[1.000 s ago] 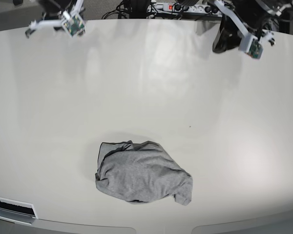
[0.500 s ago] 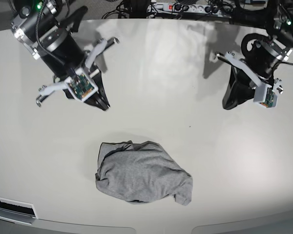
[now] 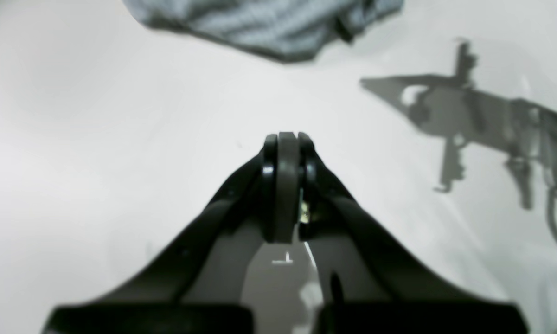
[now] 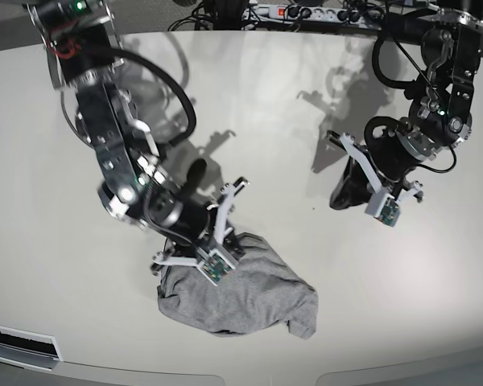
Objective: Layout the t-shirt on the table in an organized manner, then fold the t-shirt properly
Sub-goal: 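Move the right gripper down onto the crumpled grey t-shirt and grasp it, then drag the grey t-shirt with the right gripper away from the left gripper, then regrasp the t-shirt with the right gripper and spread it out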
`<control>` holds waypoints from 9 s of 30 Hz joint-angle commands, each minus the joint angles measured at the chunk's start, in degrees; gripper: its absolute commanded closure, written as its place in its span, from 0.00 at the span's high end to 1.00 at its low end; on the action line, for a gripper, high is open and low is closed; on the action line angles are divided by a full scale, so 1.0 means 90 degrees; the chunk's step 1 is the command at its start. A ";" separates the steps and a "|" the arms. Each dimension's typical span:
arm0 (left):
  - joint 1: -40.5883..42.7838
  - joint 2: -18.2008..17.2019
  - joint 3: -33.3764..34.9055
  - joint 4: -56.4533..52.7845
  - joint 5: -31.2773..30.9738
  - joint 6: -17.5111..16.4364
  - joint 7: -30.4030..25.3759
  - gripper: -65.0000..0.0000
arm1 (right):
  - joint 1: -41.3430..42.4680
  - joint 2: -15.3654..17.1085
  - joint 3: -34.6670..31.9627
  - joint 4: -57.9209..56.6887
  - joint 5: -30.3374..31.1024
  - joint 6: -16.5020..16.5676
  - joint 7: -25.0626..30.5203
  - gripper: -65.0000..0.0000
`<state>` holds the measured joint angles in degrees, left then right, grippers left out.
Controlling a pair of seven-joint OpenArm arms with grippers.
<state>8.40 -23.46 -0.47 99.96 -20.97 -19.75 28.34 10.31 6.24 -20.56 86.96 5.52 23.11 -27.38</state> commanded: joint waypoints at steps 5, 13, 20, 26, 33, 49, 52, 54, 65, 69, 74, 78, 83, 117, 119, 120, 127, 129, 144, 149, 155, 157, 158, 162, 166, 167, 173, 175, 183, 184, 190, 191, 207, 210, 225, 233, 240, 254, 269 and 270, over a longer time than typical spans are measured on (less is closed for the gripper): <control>-0.0073 -0.0146 -0.0177 0.0092 -0.0034 -0.0022 -0.0100 0.00 | 0.1348 -0.0335 0.0022 -0.1846 -0.0010 0.0223 0.0483 0.56; -0.0073 -0.0483 -0.0226 0.0095 -0.0036 -0.0022 -0.0097 0.00 | 0.2669 -0.0517 0.0022 -0.4614 -0.0930 0.0022 0.1634 0.58; -0.0075 -0.0498 -0.0226 0.0092 -0.0036 -0.0022 -0.0100 0.00 | 0.2822 -0.0512 0.0022 -0.5207 -0.0928 0.0044 0.1583 0.09; -0.0073 -0.0500 -0.0226 0.0092 -0.0034 -0.0022 -0.0097 0.00 | 0.2822 -0.0512 0.0022 -0.5068 -0.0736 0.0952 0.1270 0.00; -0.0070 -0.0624 -0.0226 0.0095 -0.0034 -0.0024 -0.0097 0.00 | 0.2193 -0.0437 0.0039 -0.3344 0.0952 0.1377 -0.1280 0.00; -0.0070 -0.0816 -0.0226 0.0095 -0.0386 -0.0578 0.0532 0.00 | -0.1494 0.0277 0.0039 0.2888 0.1574 0.1073 -0.2365 0.00; -0.0053 -0.0814 -0.0223 0.0095 -0.0549 -0.0578 0.0532 0.00 | -0.1668 0.0240 0.0039 0.3361 0.1503 0.0678 -0.2261 0.00; -0.0056 -0.0816 -0.0223 0.0095 -0.0571 -0.0578 0.0529 0.00 | -0.1673 0.0238 0.0039 0.3378 0.1171 0.0221 -0.2040 0.00; -0.0053 -0.0814 -0.0223 0.0095 -0.0634 -0.0906 0.0532 0.00 | -0.1477 0.0228 0.0041 0.3354 -0.1086 -0.1479 -0.1746 0.00; -0.0053 -0.0814 -0.0223 0.0095 -0.0634 -0.0906 0.0578 0.00 | -0.1479 0.0250 0.0041 0.3354 -0.1639 -0.2208 -0.1751 0.29; 0.0046 -0.0814 -0.0223 0.0095 -0.0629 -0.0906 0.0578 0.00 | -0.1477 0.0245 0.0170 0.3354 -0.2052 -0.2810 -0.1814 0.52; 0.0177 -0.0816 -0.0223 0.0095 -0.0610 -0.0906 0.0578 0.00 | -0.1477 0.0248 0.0393 0.3356 -0.1542 -0.2487 -0.1970 0.50; 0.0175 -0.0816 -0.0226 0.0095 -0.0610 -0.0906 0.0578 0.00 | -0.1528 0.0245 0.0350 0.3354 0.0894 0.0012 -0.2081 0.50; 0.0175 -0.0850 -0.0250 0.0095 -0.0610 -0.0906 0.0721 0.00 | -0.0811 0.0243 0.0386 0.3939 -0.0617 -0.1452 -0.1870 0.00; 0.0172 -0.0896 -0.0250 0.0095 -0.0610 -0.0906 0.0738 0.00 | -0.0811 0.0245 0.0772 0.3939 -0.0610 -0.1690 -0.1875 0.00; 0.0170 -0.0906 -0.0250 0.0095 -0.0610 -0.0906 0.0726 0.00 | -0.0814 0.0245 0.0947 0.3937 -0.0571 -0.1705 -0.1875 0.00; 0.0172 -0.0903 -0.0250 0.0095 -0.0610 -0.0906 0.0719 0.00 | -0.0818 0.0248 0.1656 0.3835 0.0044 -0.0971 -0.2064 0.00; 0.0172 -0.0903 -0.0250 0.0095 -0.0607 -0.0906 0.0719 0.00 | -0.0843 0.0250 0.1666 0.3774 0.0289 -0.0532 -0.2050 0.00; 0.0172 -0.0906 -0.0250 0.0095 -0.0610 -0.0903 0.0719 0.00 | -0.0974 0.0457 0.1501 0.3755 0.2548 0.1876 -0.2603 0.00; 0.0170 -0.0903 -0.0250 0.0095 -0.0610 -0.0903 0.0716 0.00 | -0.1090 0.1214 0.1413 0.3755 0.2518 0.1876 -0.3300 0.00; 0.0172 -0.0901 -0.0250 0.0095 -0.0614 -0.0906 0.0697 0.00 | -0.1219 0.1826 0.1413 0.3755 0.1962 0.1775 -0.3296 0.13; 0.0170 -0.0903 -0.0250 0.0095 -0.0612 -0.0903 0.0697 0.00 | -0.1219 0.1889 0.1413 0.3755 0.1647 0.1345 -0.3291 0.37; 0.0170 -0.0903 -0.0250 0.0095 -0.0614 -0.0903 0.0695 0.00 | -0.1219 0.1897 0.1413 0.3755 0.1445 0.1149 -0.3242 0.48; 0.0172 -0.0901 -0.0250 0.0095 -0.0614 -0.0906 0.0697 0.00 | -0.1214 0.1897 0.1413 0.3755 0.1078 0.0211 -0.2732 0.61; 0.0172 -0.0901 -0.0250 0.0095 -0.0651 -0.0906 0.0695 0.00 | -0.1214 0.1734 0.1413 0.3755 0.2273 0.0262 -0.2285 0.61; 0.0172 -0.0901 -0.0250 0.0095 -0.0697 -0.0906 0.0699 0.00 | -0.1212 0.1622 0.1413 0.3755 0.2497 0.0449 -0.2285 0.61; 0.0172 -0.0901 -0.0250 0.0095 -0.0755 -0.0906 0.0699 0.00 | -0.1217 0.0865 0.1411 0.3752 0.2725 0.0590 -0.2234 0.56; 0.0172 -0.0901 -0.0250 0.0095 -0.0755 -0.0903 0.0699 0.00 | -0.1214 0.0622 0.1406 0.3679 0.2681 0.0563 -0.2169 0.34; 0.0172 -0.0901 -0.0250 0.0095 -0.0753 -0.0903 0.0716 0.00 | -0.0457 -0.0367 0.1406 0.1294 0.1511 0.0595 -0.1297 0.00; 0.0172 -0.0901 -0.0250 0.0095 -0.0755 -0.0903 0.0716 0.00 | -0.0257 -0.0471 0.1406 0.0879 0.1450 0.0597 -0.1299 0.00; 0.0170 -0.0901 -0.0250 0.0095 -0.0753 -0.0903 0.0716 0.00 | 0.0653 -0.0957 0.0940 -0.1224 0.1698 0.1540 -0.2841 0.00; 0.0170 -0.0903 -0.0250 0.0095 -0.0753 -0.0903 0.0716 0.00 | 0.0695 -0.0950 0.0714 -0.1338 0.1899 0.1695 -0.3281 0.00; 0.0119 -0.0903 -0.0250 0.0095 -0.0731 -0.0903 0.0668 0.00 | 0.0425 0.1039 -0.1268 -0.1161 0.2300 0.1435 -0.5464 0.00; 0.0119 -0.0903 -0.0250 0.0095 -0.0731 -0.0906 0.0668 0.00 | 0.0425 0.1549 -0.1268 -0.0821 0.1865 0.1022 -0.5323 0.00; 0.0129 -0.0903 -0.0250 0.0095 -0.0753 -0.0906 0.0680 0.00 | 0.0423 0.2851 -0.1105 0.1945 0.1054 -0.0612 -0.3424 0.00; 0.0121 -0.0901 -0.0250 0.0095 -0.0753 -0.0903 0.0712 0.00 | 0.0595 0.1940 -0.1103 0.0619 0.1042 -0.0408 -0.1880 0.00; 0.0136 -0.0903 -0.0250 0.0095 -0.0729 -0.0903 0.0716 0.00 | 0.1061 0.1348 -0.1103 -0.1491 0.1001 -0.0214 -0.3388 0.00; 0.0119 -0.0903 -0.0250 0.0095 -0.0729 -0.0906 0.0687 0.00 | -0.0029 0.2912 -0.1013 0.0855 0.1542 -0.0573 -0.4044 0.00; 0.0121 -0.0903 -0.0806 0.0100 -0.0809 -0.0903 0.0716 0.00 | -0.0066 0.3045 0.1236 -0.0568 0.0967 -0.1705 -0.3330 0.00; 0.0121 -0.0903 -0.0855 0.0100 -0.0809 -0.0903 0.0716 0.00 | -0.0066 0.3031 0.1316 -0.0850 0.1311 -0.1406 -0.3225 0.00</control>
<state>10.11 -30.76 -7.62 99.88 -27.18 -27.70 36.07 8.60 32.82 -9.08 78.30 17.47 11.18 -56.86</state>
